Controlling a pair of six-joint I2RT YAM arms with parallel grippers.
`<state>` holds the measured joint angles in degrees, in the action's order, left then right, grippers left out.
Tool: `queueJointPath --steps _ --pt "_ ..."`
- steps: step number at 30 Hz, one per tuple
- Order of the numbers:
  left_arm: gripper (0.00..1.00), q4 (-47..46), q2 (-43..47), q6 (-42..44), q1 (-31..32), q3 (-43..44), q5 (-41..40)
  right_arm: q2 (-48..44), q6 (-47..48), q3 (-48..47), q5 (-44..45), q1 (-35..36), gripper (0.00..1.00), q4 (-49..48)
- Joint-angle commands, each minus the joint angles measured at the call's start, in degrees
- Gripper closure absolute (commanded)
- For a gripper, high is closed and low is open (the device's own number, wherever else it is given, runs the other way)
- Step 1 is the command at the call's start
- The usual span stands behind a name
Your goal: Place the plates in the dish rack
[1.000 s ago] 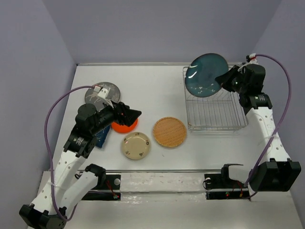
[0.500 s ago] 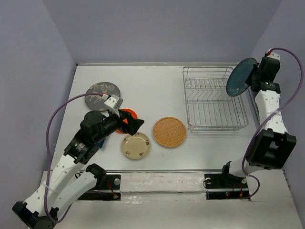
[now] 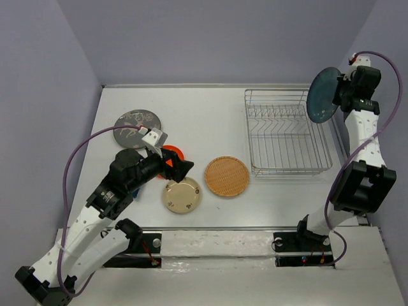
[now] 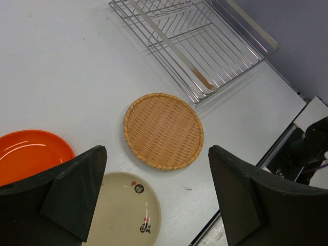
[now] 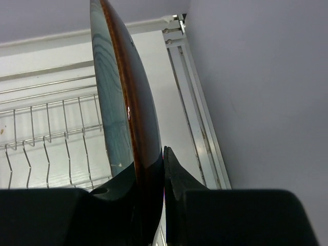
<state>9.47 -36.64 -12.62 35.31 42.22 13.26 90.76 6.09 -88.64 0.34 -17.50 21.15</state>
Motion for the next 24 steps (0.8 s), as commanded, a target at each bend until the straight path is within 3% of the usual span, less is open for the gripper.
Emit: queueJointPath --steps 1,24 --pt "0.08 -1.3 -0.18 1.11 0.37 0.67 -0.42 1.34 3.23 -5.67 -2.28 0.18 0.93 -7.26" --pt "0.08 -1.21 -0.36 1.11 0.29 0.76 -0.95 7.41 5.25 -0.22 -2.37 2.91 0.92 -6.82"
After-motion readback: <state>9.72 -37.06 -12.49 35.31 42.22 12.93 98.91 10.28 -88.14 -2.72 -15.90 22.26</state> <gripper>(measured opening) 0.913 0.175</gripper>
